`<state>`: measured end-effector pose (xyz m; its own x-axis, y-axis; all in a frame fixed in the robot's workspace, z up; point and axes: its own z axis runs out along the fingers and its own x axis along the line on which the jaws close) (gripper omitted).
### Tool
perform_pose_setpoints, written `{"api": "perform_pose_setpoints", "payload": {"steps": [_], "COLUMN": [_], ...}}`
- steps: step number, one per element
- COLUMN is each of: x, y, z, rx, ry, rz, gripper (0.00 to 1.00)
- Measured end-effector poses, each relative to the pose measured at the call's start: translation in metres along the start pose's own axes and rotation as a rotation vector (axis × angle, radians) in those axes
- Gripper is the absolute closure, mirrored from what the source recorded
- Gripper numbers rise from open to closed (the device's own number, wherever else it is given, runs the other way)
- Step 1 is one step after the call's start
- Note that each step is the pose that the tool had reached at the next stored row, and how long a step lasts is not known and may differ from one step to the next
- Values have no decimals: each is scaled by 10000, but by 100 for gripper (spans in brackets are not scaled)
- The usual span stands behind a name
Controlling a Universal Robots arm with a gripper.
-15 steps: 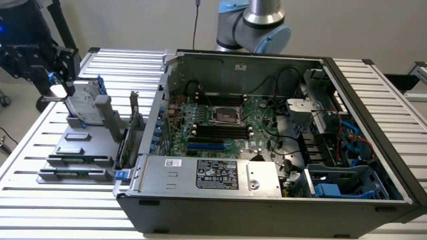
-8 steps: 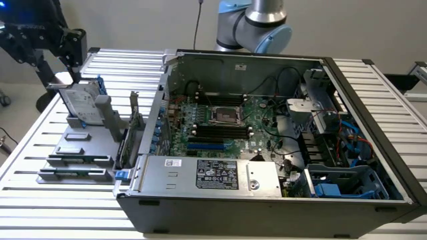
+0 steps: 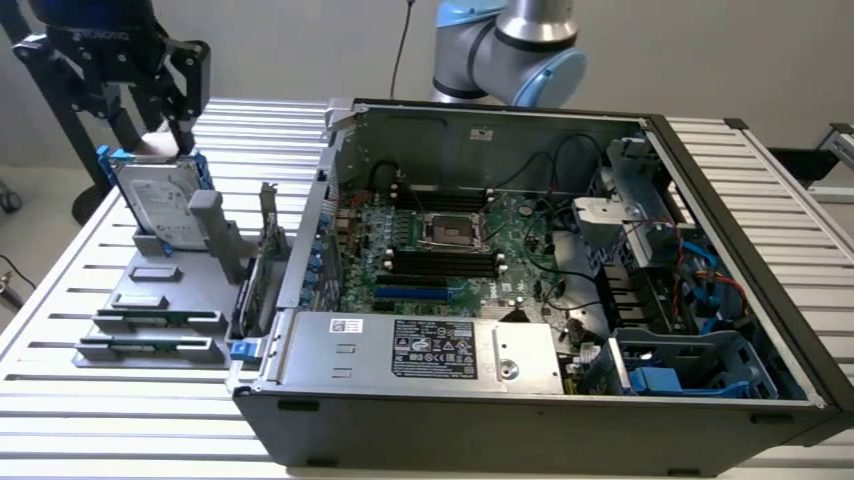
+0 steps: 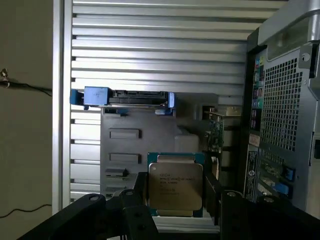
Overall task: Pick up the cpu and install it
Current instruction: 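Pick up the cpu and move it towards the insertion slot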
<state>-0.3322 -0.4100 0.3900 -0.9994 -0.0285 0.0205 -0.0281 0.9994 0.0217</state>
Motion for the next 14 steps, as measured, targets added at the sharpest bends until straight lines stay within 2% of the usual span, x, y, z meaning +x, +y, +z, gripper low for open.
{"api": "perform_pose_setpoints", "payload": {"steps": [14], "x": [-634], "y": [-11], "z": [-36], "rx": [-26], "ry": [3], "rz": [0], "gripper": [45]}}
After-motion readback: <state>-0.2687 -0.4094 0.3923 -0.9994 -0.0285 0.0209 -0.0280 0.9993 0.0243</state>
